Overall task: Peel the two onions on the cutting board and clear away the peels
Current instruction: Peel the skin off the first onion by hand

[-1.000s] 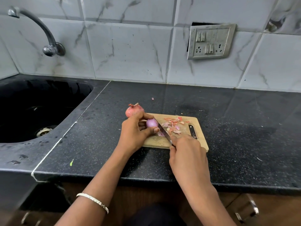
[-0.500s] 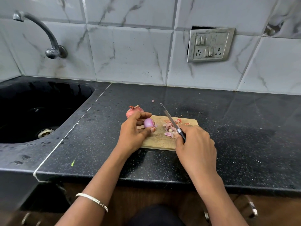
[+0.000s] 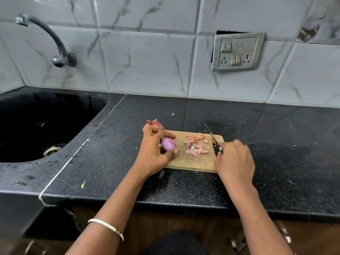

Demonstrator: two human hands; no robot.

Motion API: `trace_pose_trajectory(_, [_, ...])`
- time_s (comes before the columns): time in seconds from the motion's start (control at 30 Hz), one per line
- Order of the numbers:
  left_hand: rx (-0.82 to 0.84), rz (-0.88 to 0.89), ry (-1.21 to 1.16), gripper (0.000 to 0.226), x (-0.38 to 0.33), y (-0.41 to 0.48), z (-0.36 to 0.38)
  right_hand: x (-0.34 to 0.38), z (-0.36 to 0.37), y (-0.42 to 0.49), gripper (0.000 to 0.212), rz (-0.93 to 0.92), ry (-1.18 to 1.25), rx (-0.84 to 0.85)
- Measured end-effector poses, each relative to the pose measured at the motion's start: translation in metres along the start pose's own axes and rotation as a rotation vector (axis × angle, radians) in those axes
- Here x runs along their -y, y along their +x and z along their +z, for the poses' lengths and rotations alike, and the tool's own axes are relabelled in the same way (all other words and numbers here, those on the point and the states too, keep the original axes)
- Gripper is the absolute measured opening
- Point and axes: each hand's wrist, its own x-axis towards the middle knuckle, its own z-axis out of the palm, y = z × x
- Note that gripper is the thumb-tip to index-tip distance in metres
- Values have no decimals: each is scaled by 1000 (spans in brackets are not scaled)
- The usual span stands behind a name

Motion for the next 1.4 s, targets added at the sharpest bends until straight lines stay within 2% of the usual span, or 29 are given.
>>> trace_pose_trajectory(0.4, [-46, -3, -71, 57, -3, -2, 1, 3, 9, -7, 23, -129, -43, -139])
trace_pose_trajectory(0.5, [-88, -13, -88, 55, -7, -5, 0, 4, 7, -6, 20, -136, -31, -148])
trace_pose_trajectory(0.67, [-154, -15, -155, 60, -9, -10, -1, 13, 0, -6, 18, -254, 248, -216])
trace_pose_trajectory(0.73, [-184, -16, -209, 63, -8, -13, -2, 23, -2, -6, 16, -384, 352, -195])
trace_pose_trajectory(0.8, [-211, -25, -263, 66, -6, -15, -5, 32, -1, -5, 17, -498, 416, -101])
trace_pose_trajectory(0.87, [-227, -30, -291, 67, -5, -17, -10, 36, 3, -3, 21, -565, 350, 21])
trace_pose_trajectory(1.0, [-254, -55, -288, 60, 3, -20, -26, 32, 10, -1, 27, -539, 106, 120])
trace_pose_trajectory(1.1, [-314, -88, -229, 55, 10, -22, -36, 35, 6, 4, 26, -500, 257, 112])
trace_pose_trajectory(1.17, [-374, -82, -71, 52, 14, -22, -40, 46, 1, 12, 18, -491, 423, 89])
trace_pose_trajectory(1.2, [-388, -90, -13, 51, 16, -21, -41, 55, -2, 17, 20, -475, 506, 97])
trace_pose_trajectory(1.3, [-385, -123, 36, 48, 19, -19, -42, 86, -5, 35, 46, -436, 694, 206])
trace_pose_trajectory(1.4, [-381, -158, -28, 44, 17, -21, -44, 114, 9, 50, 81, -468, 571, 354])
